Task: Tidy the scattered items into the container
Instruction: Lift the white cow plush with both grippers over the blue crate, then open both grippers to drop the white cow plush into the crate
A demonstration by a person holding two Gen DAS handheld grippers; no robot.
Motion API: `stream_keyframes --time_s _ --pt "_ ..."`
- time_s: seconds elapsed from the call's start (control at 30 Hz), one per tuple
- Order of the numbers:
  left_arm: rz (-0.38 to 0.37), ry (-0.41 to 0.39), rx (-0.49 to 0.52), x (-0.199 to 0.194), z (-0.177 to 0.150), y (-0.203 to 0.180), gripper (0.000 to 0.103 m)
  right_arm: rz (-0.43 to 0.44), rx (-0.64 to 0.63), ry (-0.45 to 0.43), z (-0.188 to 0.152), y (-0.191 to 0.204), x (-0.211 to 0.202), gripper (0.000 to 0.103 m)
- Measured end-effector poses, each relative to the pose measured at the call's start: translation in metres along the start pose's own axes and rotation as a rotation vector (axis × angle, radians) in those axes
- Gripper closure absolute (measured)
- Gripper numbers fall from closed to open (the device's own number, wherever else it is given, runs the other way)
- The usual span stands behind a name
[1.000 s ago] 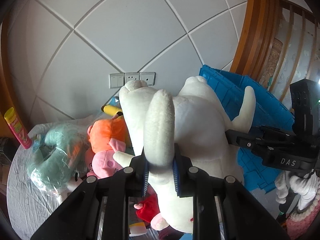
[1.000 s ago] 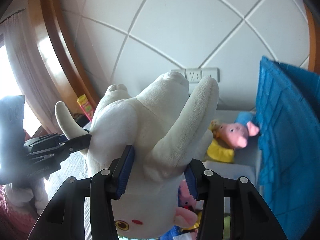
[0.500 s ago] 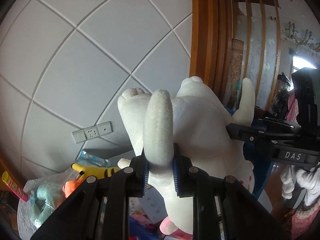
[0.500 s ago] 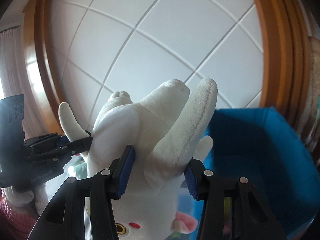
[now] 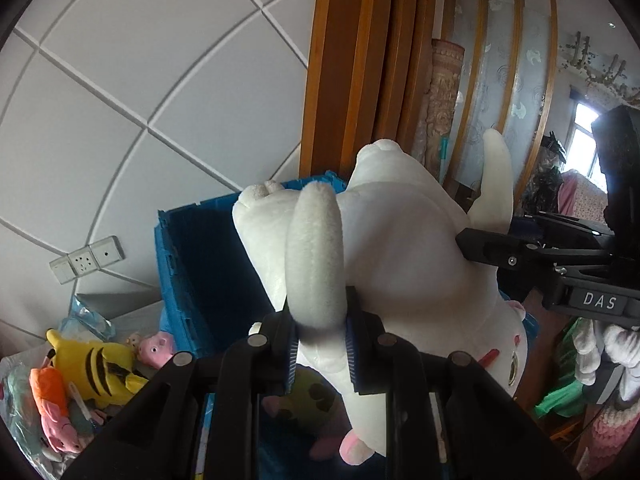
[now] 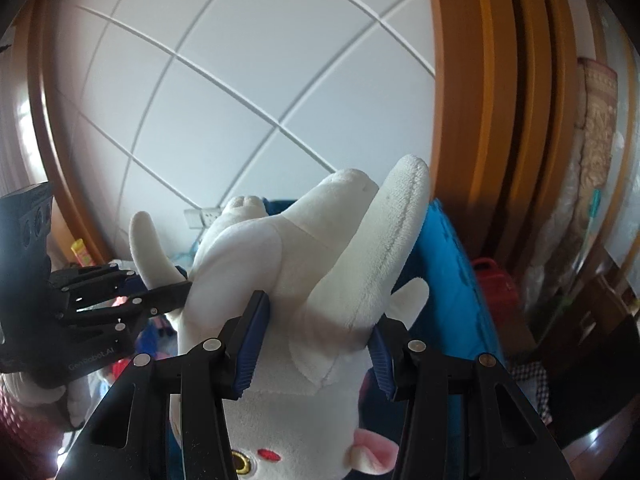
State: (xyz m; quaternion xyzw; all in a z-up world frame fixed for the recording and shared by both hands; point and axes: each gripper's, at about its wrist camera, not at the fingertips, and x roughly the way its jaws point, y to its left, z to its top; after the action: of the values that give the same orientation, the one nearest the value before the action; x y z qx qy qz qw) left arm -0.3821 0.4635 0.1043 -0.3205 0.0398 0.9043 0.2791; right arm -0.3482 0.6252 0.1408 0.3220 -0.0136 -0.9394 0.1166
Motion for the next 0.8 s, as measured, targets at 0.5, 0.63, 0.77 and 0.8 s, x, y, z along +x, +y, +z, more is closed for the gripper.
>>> stream_keyframes --time_s 0.5,0.63,0.77,0.8 --pt "0.072 0.359 -0.053 0.169 -0.013 -0.005 0.083 0.077 0.086 0.327 -0.029 -0.107 0.141 0.056" --pt "0.094 0.416 -0.043 0.196 -0.012 -0.002 0.083 0.078 0.099 0.383 -0.036 -0.127 0.176 0.056" --pt "0.105 0.465 -0.076 0.22 -0.012 0.007 0.083 0.076 0.111 0.417 -0.036 -0.133 0.198 0.056" --pt "0.108 0.482 -0.086 0.225 -0.014 0.011 0.083 0.074 0.113 0.432 -0.037 -0.134 0.205 0.056"
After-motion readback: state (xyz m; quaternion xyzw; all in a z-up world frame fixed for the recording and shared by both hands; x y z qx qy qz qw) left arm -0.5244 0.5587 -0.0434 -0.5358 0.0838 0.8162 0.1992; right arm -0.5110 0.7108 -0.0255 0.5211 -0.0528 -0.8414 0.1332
